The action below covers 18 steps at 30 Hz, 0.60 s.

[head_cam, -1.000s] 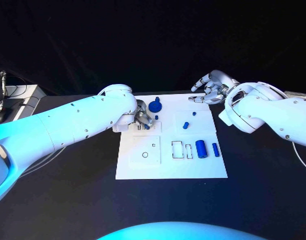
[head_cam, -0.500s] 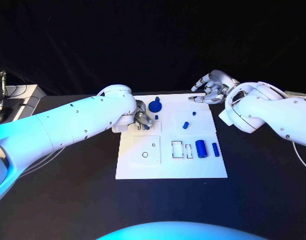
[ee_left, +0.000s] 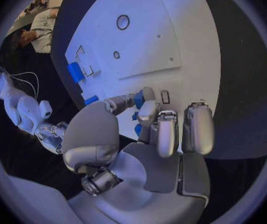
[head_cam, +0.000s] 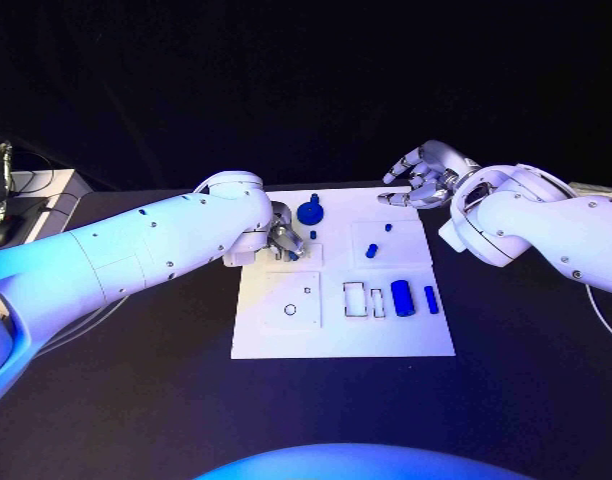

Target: Assemble the parts on the task board

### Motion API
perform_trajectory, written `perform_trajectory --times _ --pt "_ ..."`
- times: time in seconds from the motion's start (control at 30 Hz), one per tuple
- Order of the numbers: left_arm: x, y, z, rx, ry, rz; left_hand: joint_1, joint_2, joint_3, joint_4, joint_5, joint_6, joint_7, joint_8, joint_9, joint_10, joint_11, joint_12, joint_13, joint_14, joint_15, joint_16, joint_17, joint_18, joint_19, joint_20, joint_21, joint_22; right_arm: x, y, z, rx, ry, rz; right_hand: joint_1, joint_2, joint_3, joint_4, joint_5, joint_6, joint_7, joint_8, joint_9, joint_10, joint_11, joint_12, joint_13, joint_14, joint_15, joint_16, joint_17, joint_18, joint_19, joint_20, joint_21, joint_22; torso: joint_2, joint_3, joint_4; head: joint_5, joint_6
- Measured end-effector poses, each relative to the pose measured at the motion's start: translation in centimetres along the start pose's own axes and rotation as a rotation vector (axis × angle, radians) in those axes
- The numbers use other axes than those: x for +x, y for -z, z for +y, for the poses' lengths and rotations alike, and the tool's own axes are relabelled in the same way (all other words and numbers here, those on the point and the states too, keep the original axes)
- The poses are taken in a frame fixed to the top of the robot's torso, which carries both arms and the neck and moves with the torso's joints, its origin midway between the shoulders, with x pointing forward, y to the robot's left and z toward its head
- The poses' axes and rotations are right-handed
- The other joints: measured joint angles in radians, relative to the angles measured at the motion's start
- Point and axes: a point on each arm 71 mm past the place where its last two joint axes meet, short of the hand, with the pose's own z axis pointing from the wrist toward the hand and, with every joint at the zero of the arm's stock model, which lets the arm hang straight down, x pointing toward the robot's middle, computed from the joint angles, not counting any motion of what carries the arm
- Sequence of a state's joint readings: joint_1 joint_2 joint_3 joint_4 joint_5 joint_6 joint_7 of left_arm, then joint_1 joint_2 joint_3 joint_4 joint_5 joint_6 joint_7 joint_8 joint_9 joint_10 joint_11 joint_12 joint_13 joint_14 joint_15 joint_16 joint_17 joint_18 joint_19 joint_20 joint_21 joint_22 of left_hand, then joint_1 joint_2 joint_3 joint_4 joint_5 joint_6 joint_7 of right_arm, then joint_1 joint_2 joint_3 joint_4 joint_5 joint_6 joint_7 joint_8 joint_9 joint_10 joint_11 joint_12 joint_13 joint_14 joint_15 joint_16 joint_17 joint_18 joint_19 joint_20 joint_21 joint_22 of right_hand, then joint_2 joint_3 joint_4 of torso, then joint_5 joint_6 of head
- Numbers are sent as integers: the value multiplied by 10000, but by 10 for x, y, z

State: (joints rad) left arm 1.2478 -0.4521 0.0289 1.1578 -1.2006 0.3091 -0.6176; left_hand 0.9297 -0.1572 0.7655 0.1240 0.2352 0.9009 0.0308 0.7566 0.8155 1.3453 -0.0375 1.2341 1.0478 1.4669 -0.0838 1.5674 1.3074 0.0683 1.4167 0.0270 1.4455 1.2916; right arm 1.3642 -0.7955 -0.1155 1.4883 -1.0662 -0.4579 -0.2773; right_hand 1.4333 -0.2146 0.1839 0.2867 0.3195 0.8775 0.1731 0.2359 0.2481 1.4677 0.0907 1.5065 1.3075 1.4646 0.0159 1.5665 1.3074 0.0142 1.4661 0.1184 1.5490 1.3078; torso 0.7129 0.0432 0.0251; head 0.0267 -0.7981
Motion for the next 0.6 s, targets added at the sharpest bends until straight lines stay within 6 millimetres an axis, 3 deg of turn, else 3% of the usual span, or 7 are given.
perform_trajectory --times 0.13,0.23,0.6 --pt "0 0 0 4 13 -29 236 75 257 -85 17 18 17 -102 -17 0 0 0 25 -26 -25 0 0 0 28 -27 0 -11 0 0 0 0 0 1 0 0 0 0 0 0 0 0 0 0 0 0 0 0 0 0 0 0 0 0 0 -1 3 -1 0 0 9" --pt "0 0 0 21 38 -64 269 108 481 139 192 34 37 -117 23 0 1 -63 25 -37 -37 0 0 0 42 -42 0 -11 0 0 0 0 0 1 0 0 0 0 0 0 0 0 0 0 0 0 -1 0 0 0 0 0 0 0 0 -1 4 -1 0 6 9" --pt "3 2 2 106 224 -296 269 108 546 204 247 17 58 -120 99 1 2 -65 14 -37 -37 0 0 0 42 -41 0 -10 0 0 -1 15 3 -6 0 0 -1 1 0 0 0 0 -1 0 0 0 -2 0 0 0 0 -1 0 0 0 -2 4 -4 6 -3 -8"
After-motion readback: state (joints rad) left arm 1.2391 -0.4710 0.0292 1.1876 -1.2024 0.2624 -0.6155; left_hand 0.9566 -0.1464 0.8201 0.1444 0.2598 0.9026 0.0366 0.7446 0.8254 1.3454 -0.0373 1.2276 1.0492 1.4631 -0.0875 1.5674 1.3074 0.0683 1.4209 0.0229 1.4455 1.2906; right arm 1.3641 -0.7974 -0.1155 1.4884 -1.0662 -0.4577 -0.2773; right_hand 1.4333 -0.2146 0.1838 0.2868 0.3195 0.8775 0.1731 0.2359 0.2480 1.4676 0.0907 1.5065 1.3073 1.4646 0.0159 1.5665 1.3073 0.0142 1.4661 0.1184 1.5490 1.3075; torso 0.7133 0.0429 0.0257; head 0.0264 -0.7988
